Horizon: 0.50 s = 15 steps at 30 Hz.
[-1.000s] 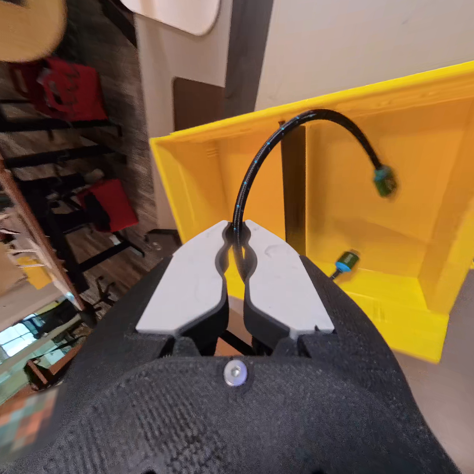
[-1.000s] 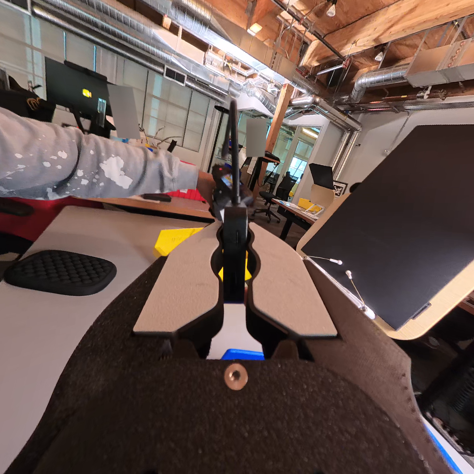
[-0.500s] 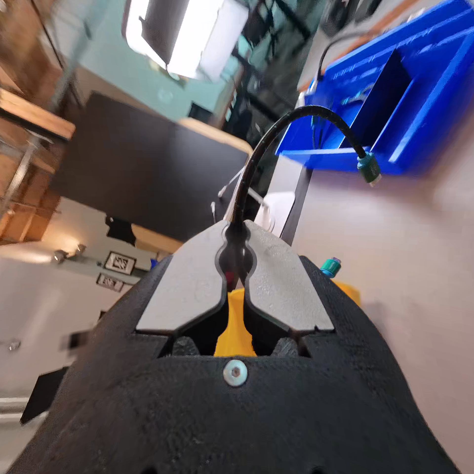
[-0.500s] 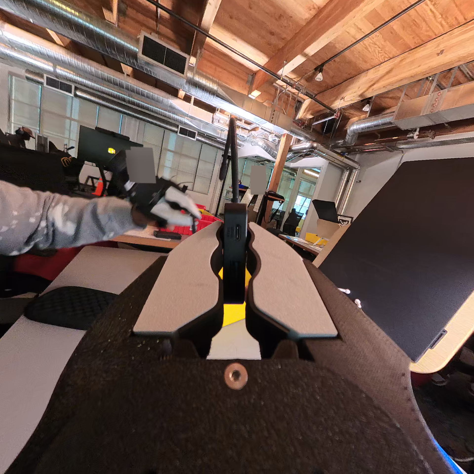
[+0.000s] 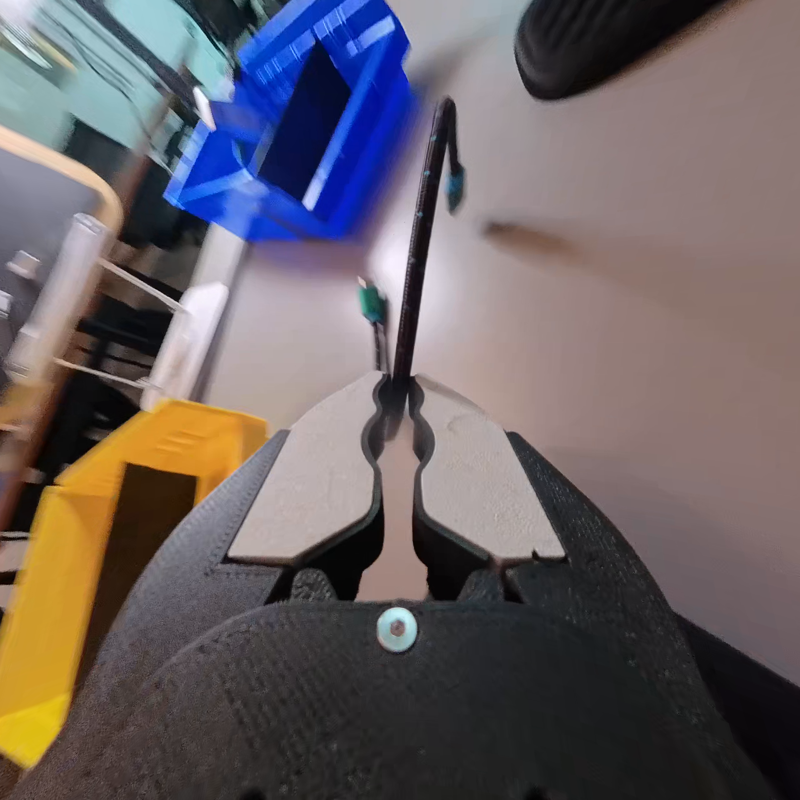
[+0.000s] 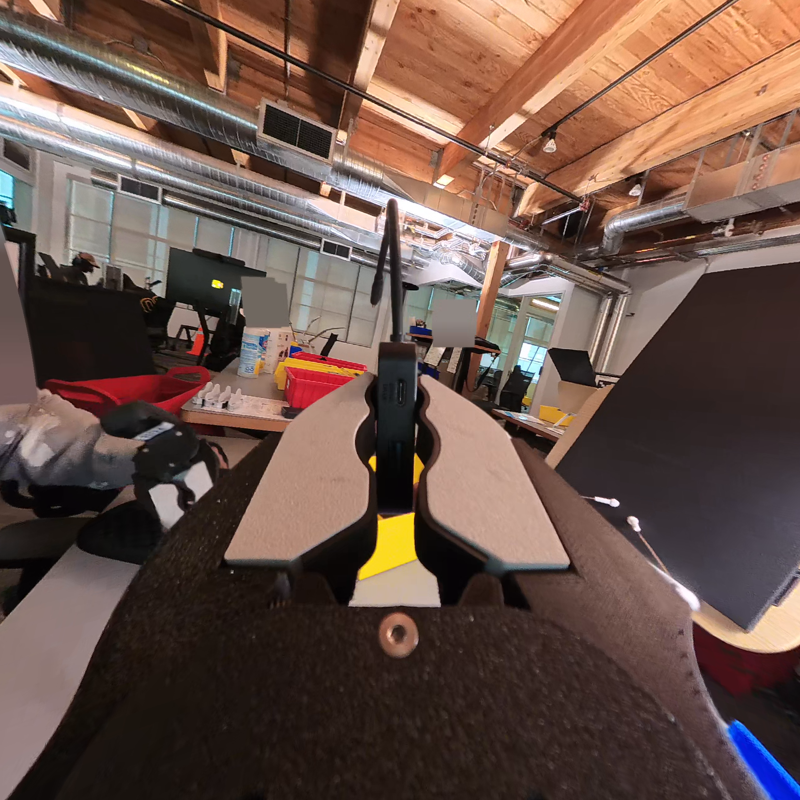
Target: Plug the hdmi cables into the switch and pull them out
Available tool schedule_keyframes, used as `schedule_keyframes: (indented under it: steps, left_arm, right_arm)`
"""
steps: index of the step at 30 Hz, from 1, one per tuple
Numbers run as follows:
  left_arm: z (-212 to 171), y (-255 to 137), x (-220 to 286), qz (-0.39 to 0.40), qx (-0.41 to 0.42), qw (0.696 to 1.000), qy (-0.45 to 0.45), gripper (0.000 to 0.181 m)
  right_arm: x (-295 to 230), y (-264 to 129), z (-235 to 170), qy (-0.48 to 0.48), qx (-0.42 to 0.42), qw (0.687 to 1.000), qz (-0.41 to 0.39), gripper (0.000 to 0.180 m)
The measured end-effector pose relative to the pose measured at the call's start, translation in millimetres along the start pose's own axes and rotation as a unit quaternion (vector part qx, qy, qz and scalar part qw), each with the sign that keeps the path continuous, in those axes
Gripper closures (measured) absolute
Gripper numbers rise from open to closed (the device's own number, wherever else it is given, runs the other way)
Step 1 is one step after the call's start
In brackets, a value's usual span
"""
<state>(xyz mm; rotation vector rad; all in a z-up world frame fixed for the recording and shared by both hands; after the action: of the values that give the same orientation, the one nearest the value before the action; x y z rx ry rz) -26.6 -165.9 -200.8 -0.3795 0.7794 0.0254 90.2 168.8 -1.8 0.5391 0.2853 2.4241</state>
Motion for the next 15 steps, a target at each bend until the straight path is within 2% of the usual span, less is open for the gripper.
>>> schedule_keyframes:
  steps: [4, 6, 9, 12, 15]
  left_arm:
    - [-26, 8, 5, -0.098, -0.099, 0.989, -0.051, 0.159]
    - [-27, 8, -1, -0.155, -0.104, 0.978, -0.095, 0.153]
    - [-14, 12, -25, -0.171, -0.061, 0.968, -0.175, 0.146]
    - [15, 24, -51, -0.157, 0.010, 0.961, -0.227, 0.147]
    - [42, 30, -64, -0.236, 0.029, 0.945, -0.225, 0.143]
  right_arm:
    - [-1, 4, -4, 0.011, 0.004, 1.000, 0.011, 0.166]
    - [-1, 4, -4, 0.015, 0.007, 1.000, 0.014, 0.165]
    - [-1, 2, -5, 0.027, 0.022, 0.999, 0.022, 0.166]
    - [1, 4, -10, 0.048, 0.045, 0.997, 0.036, 0.166]
    - [2, 8, -17, 0.067, 0.060, 0.995, 0.048, 0.166]
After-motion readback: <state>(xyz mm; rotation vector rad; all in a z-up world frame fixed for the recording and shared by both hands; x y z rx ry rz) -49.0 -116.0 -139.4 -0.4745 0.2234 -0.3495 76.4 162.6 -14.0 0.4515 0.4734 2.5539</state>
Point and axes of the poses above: each gripper's, where its closed fingertips meet, y out along the fingers, z out of its top, x = y × z across the jaws, the point moved 6 cm from there along -y, back along the fingers, and after that the axes turned 15 degrees about z, right-handed, at the moved point
